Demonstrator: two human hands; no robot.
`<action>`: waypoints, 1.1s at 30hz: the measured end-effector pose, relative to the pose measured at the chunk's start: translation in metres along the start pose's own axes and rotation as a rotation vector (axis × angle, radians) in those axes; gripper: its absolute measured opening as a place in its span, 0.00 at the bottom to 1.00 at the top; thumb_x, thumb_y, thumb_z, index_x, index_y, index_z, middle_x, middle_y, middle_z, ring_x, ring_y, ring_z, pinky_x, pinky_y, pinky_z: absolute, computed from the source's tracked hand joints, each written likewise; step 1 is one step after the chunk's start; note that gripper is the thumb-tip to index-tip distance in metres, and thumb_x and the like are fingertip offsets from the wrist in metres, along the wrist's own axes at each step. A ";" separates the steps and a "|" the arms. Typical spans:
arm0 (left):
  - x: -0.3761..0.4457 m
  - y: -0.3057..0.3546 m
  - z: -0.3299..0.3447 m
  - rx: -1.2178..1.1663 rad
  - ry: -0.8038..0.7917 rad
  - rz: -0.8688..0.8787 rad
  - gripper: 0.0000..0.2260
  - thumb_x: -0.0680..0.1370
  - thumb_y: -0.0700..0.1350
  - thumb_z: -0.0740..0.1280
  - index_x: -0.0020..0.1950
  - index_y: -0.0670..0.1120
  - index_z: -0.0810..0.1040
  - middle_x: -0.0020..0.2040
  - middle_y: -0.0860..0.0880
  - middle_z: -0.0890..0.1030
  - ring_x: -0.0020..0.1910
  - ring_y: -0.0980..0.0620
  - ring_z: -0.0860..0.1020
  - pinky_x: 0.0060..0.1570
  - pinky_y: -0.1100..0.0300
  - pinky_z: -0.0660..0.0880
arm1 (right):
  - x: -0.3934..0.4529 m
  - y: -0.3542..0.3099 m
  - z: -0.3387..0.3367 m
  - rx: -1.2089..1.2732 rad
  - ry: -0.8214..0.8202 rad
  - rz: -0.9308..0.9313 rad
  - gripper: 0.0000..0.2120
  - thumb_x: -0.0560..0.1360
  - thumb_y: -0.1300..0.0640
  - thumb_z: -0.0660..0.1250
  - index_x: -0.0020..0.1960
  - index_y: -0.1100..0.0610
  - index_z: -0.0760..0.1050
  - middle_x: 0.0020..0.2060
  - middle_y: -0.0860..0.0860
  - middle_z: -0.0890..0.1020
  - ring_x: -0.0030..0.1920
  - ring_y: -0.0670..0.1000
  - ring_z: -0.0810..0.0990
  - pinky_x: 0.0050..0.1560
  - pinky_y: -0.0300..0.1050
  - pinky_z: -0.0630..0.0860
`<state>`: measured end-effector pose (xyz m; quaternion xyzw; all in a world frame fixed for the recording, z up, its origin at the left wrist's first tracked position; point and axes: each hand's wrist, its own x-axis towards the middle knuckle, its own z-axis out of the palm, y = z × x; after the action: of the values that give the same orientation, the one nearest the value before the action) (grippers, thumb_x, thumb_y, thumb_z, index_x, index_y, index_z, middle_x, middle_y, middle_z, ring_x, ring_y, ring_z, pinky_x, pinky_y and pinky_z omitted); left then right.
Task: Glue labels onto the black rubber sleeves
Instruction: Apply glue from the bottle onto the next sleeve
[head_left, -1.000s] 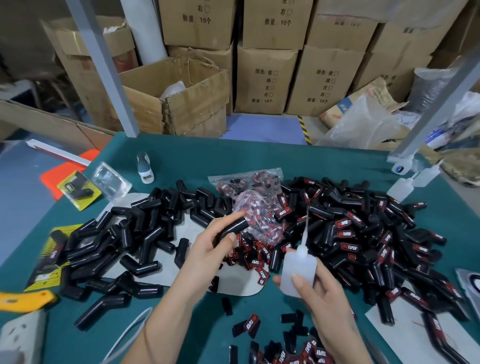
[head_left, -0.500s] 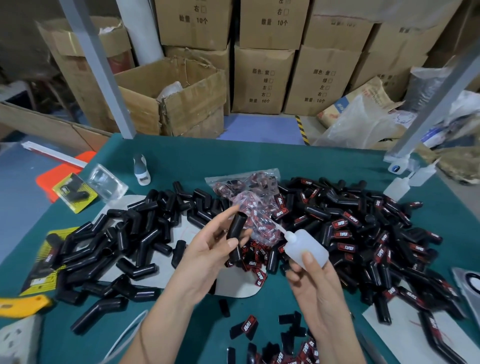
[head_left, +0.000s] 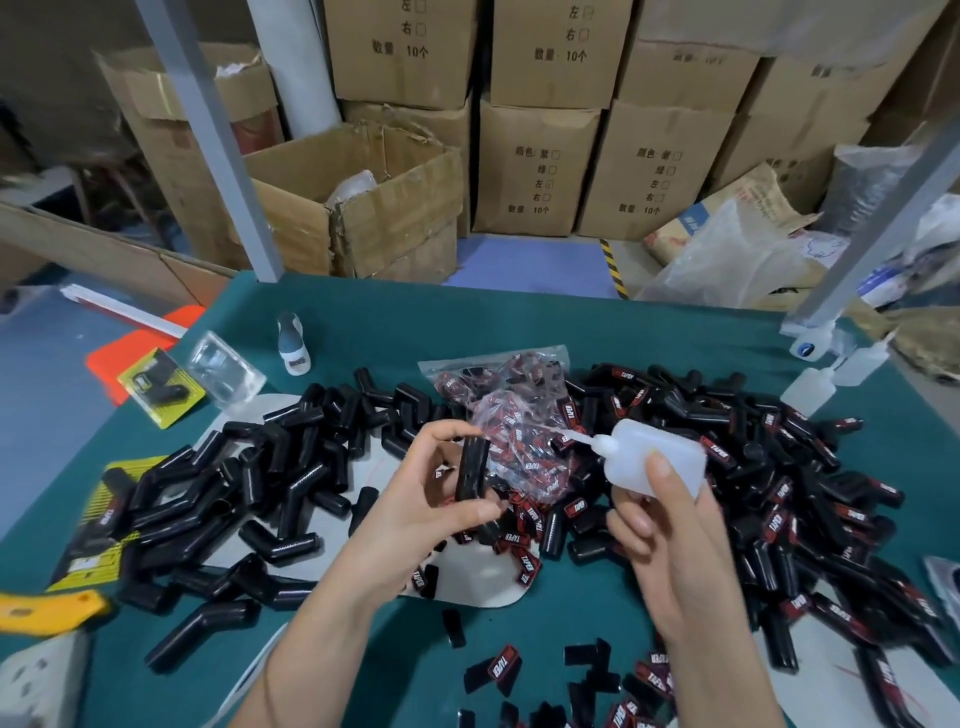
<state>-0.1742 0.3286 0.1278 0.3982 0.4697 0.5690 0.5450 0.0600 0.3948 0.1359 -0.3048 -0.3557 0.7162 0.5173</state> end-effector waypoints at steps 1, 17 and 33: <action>0.000 -0.001 -0.001 0.036 -0.004 -0.008 0.28 0.67 0.45 0.80 0.63 0.61 0.75 0.53 0.49 0.82 0.54 0.41 0.86 0.55 0.55 0.82 | -0.002 -0.005 0.001 -0.031 0.004 -0.018 0.24 0.67 0.42 0.83 0.58 0.51 0.83 0.36 0.48 0.75 0.27 0.42 0.64 0.24 0.33 0.65; -0.008 0.013 0.003 0.101 0.055 0.114 0.28 0.75 0.40 0.76 0.70 0.62 0.76 0.55 0.44 0.86 0.51 0.43 0.87 0.52 0.62 0.80 | -0.017 0.000 0.014 0.323 -0.047 0.202 0.38 0.61 0.42 0.86 0.67 0.54 0.81 0.42 0.50 0.76 0.40 0.46 0.80 0.34 0.38 0.82; -0.010 0.012 0.002 0.111 0.016 0.136 0.26 0.79 0.41 0.74 0.73 0.62 0.74 0.58 0.45 0.85 0.53 0.42 0.86 0.58 0.60 0.79 | -0.025 -0.012 0.018 0.045 -0.049 0.143 0.27 0.63 0.41 0.84 0.57 0.47 0.79 0.48 0.48 0.82 0.32 0.45 0.72 0.31 0.39 0.78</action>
<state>-0.1747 0.3197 0.1408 0.4542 0.4769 0.5810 0.4781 0.0581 0.3701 0.1574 -0.2999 -0.3296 0.7663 0.4627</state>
